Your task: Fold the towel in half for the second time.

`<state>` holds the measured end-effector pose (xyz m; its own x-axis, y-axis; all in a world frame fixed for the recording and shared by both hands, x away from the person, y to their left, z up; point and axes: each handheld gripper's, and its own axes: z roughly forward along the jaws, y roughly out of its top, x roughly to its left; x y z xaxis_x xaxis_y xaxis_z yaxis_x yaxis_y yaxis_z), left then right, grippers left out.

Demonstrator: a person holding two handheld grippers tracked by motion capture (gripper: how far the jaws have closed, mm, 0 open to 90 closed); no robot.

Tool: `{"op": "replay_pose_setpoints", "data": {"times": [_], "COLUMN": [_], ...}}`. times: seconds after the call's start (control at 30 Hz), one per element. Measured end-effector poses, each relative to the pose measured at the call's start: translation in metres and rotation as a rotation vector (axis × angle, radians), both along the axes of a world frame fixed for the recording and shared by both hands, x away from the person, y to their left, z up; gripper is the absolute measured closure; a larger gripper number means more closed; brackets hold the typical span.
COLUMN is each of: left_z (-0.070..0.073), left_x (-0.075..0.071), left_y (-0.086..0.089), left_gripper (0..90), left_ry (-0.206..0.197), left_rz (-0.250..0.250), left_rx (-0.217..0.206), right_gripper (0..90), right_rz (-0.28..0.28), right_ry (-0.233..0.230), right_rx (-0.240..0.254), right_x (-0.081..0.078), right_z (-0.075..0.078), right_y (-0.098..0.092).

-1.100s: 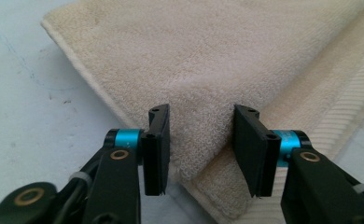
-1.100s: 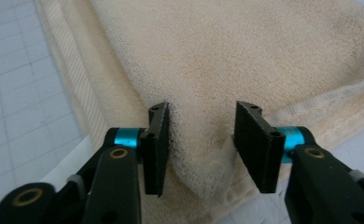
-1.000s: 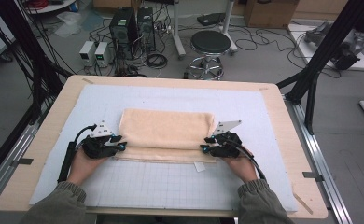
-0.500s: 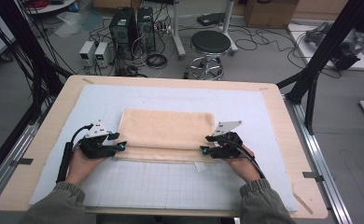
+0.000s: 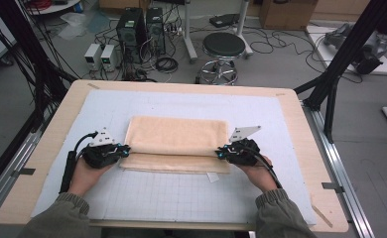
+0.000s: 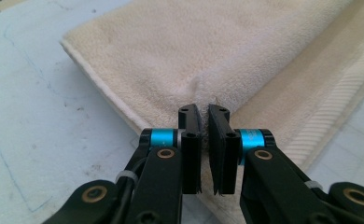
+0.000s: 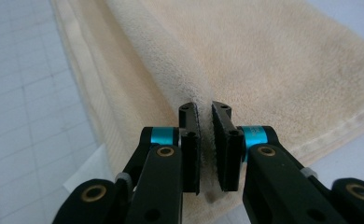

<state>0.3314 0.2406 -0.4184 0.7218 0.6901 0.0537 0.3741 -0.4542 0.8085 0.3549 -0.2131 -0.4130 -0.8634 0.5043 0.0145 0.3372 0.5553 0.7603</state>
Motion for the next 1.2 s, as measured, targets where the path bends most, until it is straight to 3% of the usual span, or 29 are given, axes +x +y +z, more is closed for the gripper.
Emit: {"op": "replay_pose_setpoints", "data": {"times": [0.2,0.33,0.37,0.43,0.53,0.67,0.83,0.97,1.2], "left_z": [0.014,0.015,0.014,0.013,0.014,0.009,-0.008,-0.014,-0.016], "left_x": [-0.019,-0.032,-0.034,-0.036,-0.035,-0.027,-0.021,-0.023,-0.026], "left_y": [0.001,0.003,0.003,0.005,0.006,-0.001,-0.011,-0.011,-0.01], "left_gripper": [84.1,83.5,80.3,67.2,62.7,64.5,67.6,68.2,68.2], "left_ry": [-0.036,-0.035,-0.03,-0.018,-0.017,0.0,0.07,0.065,0.056], "left_rz": [-0.036,-0.071,-0.076,-0.084,-0.072,-0.06,-0.072,-0.063,-0.055], "left_rx": [0.008,0.015,0.029,0.007,-0.012,-0.014,0.048,0.033,0.024], "right_gripper": [83.3,83.0,79.8,67.5,65.0,65.3,65.3,65.3,63.2], "right_rz": [0.028,0.046,0.061,0.074,0.063,0.03,0.02,0.015,0.014], "right_ry": [-0.024,-0.026,-0.011,0.044,0.043,0.038,0.052,0.054,0.047], "right_rx": [0.016,0.012,0.008,-0.006,0.042,0.037,0.005,0.004,-0.001], "right_x": [-0.016,-0.028,-0.029,-0.03,-0.032,-0.029,-0.023,-0.023,-0.025], "right_z": [0.015,0.02,0.017,0.009,0.007,0.004,-0.011,-0.02,-0.019], "right_y": [-0.004,-0.005,-0.005,-0.007,-0.011,-0.009,-0.003,-0.004,-0.003]}}
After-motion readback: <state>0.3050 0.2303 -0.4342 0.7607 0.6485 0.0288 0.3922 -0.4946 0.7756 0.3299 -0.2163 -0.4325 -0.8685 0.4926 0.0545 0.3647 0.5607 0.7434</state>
